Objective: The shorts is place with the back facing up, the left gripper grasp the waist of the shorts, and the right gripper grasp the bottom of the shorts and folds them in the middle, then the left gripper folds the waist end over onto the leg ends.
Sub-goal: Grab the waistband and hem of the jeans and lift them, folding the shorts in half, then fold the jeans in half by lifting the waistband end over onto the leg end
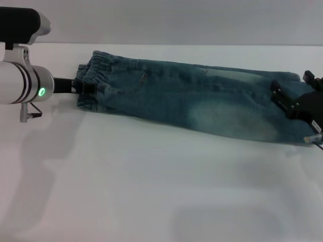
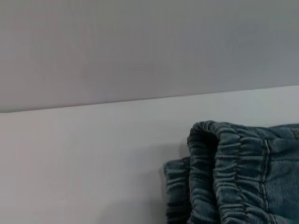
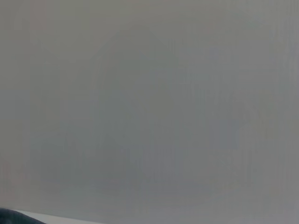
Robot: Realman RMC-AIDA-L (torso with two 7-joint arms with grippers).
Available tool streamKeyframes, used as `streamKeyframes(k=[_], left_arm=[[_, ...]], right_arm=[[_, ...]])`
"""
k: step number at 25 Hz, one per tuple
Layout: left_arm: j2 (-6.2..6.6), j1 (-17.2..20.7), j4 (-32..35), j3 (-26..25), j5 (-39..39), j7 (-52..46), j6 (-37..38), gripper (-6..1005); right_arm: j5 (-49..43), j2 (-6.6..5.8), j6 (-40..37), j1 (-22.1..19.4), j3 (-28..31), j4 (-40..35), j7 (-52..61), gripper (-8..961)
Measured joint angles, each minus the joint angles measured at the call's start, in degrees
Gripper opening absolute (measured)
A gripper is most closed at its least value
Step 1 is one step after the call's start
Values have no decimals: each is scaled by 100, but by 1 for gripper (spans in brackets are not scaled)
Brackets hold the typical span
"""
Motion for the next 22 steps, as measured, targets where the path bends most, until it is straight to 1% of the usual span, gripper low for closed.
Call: streamKeyframes(k=[8, 13, 22], left_arm=[[-6, -29, -233, -3, -90, -2, -415, 855], [-6, -31, -369, -3, -134, -1, -525, 854], [-6, -114, -170, -3, -147, 0, -440, 851]], right_arm=[[-11, -9, -41, 23, -24, 7, 3, 771], [-32, -9, -47, 16, -24, -8, 6, 767], [-32, -18, -61, 2, -85, -24, 10, 759]])
